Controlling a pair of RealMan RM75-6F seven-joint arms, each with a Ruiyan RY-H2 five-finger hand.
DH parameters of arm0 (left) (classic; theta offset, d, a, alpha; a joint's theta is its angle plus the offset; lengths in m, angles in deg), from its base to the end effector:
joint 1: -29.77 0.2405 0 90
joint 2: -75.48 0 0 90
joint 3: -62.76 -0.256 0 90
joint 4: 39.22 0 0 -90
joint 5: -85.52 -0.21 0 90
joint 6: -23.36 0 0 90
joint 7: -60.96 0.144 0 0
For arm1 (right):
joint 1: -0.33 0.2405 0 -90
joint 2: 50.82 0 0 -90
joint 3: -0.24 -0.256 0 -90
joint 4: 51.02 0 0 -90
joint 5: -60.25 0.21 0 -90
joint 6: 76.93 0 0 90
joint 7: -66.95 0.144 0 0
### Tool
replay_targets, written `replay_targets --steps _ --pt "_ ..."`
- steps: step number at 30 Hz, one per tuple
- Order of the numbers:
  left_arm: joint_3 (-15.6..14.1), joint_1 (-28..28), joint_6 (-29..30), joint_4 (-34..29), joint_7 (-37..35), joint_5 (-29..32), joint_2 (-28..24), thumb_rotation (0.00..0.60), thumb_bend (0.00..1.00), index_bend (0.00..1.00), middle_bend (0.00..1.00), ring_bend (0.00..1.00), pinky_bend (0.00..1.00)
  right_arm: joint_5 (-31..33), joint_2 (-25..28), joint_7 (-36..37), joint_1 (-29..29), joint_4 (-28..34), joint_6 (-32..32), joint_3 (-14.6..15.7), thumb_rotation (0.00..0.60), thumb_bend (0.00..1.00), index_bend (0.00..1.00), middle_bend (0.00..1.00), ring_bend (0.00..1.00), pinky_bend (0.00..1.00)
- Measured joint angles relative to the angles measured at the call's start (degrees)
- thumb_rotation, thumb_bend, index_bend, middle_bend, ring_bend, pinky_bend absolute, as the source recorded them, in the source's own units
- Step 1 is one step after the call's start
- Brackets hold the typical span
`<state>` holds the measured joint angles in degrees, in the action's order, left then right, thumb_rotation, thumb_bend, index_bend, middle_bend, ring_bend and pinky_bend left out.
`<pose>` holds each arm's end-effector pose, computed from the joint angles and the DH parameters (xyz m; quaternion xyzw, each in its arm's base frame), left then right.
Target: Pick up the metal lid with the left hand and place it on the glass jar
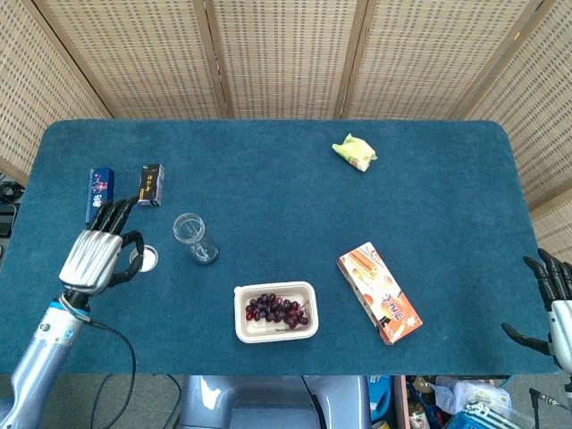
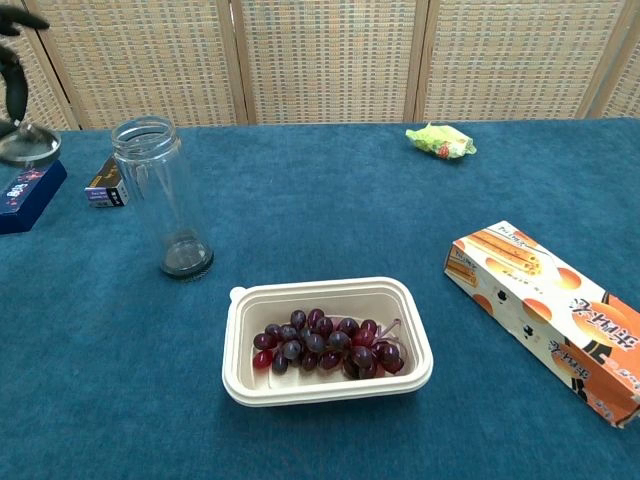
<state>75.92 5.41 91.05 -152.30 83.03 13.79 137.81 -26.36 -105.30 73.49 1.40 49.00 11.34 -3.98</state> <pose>-0.1735 0.2787 0.1305 -0.6768 -0.3544 -0.4065 0.5011 -0.2988 -0.1645 0.2085 0.5569 -0.4011 0.4221 0.5923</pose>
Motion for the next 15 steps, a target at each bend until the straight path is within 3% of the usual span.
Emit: replay_targets --steps 2,7,15 --pt "2.69 -2.69 -1.71 -0.91 -0.29 3.25 -1.12 0.600 0.49 0.58 0.00 0.00 0.00 0.58 -0.14 -0.27 0.14 -0.12 -0.36 -0.15 0.600 0.00 0.12 0.00 0.00 0.00" --pt "5.84 -8.42 -5.04 -0.49 1.09 10.90 -1.07 0.600 0.49 0.58 0.00 0.00 0.00 2.57 -0.65 -1.06 0.65 -0.70 -1.77 -0.62 0.600 0.00 0.12 0.00 0.00 0.00" --pt "7.10 -14.55 -7.94 3.21 4.24 18.20 2.63 0.600 0.49 0.58 0.00 0.00 0.00 4.04 -0.94 -1.37 0.91 -1.17 -2.40 -1.17 0.600 0.00 0.12 0.00 0.00 0.00"
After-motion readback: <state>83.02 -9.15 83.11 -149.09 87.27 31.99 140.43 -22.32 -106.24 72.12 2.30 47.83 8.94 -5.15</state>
